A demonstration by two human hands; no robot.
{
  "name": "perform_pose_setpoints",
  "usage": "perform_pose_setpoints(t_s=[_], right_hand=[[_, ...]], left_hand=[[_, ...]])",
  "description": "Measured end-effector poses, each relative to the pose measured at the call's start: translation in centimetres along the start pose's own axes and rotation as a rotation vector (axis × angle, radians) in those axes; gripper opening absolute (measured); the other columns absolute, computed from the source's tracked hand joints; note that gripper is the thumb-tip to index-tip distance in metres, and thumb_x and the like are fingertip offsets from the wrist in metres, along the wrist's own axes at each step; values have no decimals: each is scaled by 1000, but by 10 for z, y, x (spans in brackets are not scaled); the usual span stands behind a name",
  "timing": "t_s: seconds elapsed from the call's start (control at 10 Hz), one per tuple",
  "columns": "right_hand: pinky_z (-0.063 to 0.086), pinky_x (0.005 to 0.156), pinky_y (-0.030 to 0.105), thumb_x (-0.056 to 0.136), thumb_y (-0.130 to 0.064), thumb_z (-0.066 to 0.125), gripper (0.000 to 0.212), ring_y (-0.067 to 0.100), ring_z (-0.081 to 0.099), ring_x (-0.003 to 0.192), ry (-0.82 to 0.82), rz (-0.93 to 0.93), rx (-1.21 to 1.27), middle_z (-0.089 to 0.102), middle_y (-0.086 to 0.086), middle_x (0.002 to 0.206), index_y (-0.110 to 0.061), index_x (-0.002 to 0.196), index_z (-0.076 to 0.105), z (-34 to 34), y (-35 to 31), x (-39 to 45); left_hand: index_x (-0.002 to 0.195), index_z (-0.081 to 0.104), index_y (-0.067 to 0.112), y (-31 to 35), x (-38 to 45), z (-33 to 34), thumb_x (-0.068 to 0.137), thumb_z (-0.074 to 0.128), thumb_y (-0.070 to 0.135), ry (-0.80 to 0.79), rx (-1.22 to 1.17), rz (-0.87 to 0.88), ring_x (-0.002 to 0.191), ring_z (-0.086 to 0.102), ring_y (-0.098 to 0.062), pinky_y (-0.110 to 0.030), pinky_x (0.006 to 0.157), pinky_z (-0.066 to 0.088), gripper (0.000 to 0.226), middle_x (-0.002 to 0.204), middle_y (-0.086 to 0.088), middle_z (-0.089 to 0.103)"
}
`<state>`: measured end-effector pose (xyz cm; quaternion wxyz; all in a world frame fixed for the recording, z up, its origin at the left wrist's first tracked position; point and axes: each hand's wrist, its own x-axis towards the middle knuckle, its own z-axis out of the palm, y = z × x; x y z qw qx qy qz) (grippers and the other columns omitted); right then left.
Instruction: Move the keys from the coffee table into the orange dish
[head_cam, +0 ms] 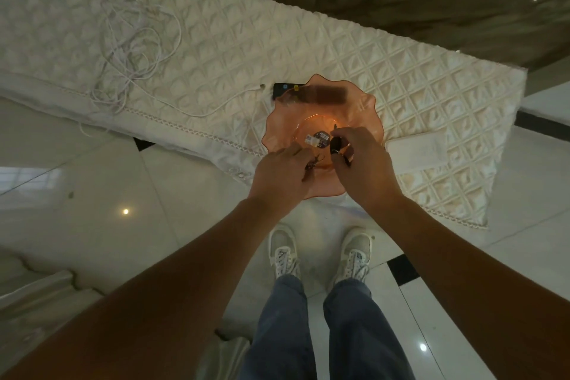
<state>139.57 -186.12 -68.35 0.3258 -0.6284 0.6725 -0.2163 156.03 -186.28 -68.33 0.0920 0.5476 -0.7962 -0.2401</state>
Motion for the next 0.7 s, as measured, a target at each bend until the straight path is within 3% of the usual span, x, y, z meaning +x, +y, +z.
perform_pose_setpoints(t_s=[0.2, 0.4, 0.7], right_hand=[[41, 67, 26, 82, -6, 62, 33, 21, 60, 84, -35, -15, -69, 60, 5, 109, -17, 114, 61, 0, 6, -1], [49, 66, 30, 81, -3, 63, 27, 22, 61, 77, -66, -28, -101, 59, 7, 101, -12, 105, 66, 3, 12, -12], [47, 68, 29, 82, -12, 62, 25, 17, 57, 82, -37, 2, -81, 58, 2, 99, -15, 107, 64, 1, 11, -21]], left_hand=[[87, 66, 12, -5, -3, 4, 81, 67, 19, 5, 23, -1, 66, 62, -22, -31, 60, 48, 9, 83, -4, 67], [84, 64, 12, -8, -10, 8, 82, 65, 20, -1, 68, 13, 66, 58, -22, -33, 58, 47, 8, 79, -4, 63], [92, 65, 13, -2, -14, 10, 84, 60, 21, 20, 64, 24, 72, 56, -24, -35, 61, 47, 13, 86, -6, 63]])
